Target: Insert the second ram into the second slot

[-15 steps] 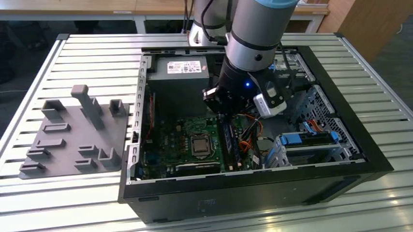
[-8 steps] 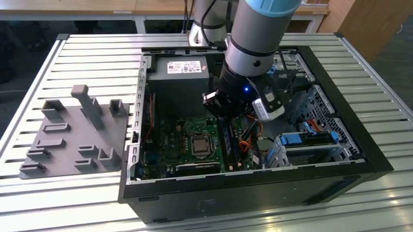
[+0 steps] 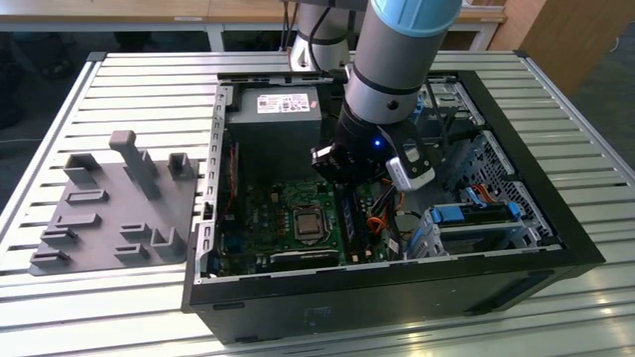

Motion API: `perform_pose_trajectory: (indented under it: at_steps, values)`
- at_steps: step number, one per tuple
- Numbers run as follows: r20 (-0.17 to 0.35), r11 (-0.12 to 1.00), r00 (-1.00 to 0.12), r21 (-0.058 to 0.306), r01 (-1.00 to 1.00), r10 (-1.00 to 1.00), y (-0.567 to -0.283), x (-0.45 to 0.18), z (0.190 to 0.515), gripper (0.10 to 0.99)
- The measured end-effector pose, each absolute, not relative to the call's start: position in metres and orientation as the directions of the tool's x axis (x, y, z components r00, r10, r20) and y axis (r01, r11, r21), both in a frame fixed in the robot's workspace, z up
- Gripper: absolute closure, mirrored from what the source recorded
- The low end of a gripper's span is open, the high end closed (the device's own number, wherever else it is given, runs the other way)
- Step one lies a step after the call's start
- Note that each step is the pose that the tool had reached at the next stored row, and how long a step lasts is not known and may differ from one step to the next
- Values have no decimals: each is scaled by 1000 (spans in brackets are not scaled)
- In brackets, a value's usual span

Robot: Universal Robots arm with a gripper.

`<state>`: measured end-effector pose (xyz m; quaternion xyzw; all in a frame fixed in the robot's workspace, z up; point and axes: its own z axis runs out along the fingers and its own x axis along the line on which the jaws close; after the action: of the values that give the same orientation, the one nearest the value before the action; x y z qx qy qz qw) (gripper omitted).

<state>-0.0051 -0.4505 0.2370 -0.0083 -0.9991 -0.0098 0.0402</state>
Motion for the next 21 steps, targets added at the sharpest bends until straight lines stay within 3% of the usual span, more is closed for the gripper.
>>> perform_pose_trajectory:
  at_steps: [21]
  values:
    - [81,998,-995,20,55,53,-461,-3,230,949]
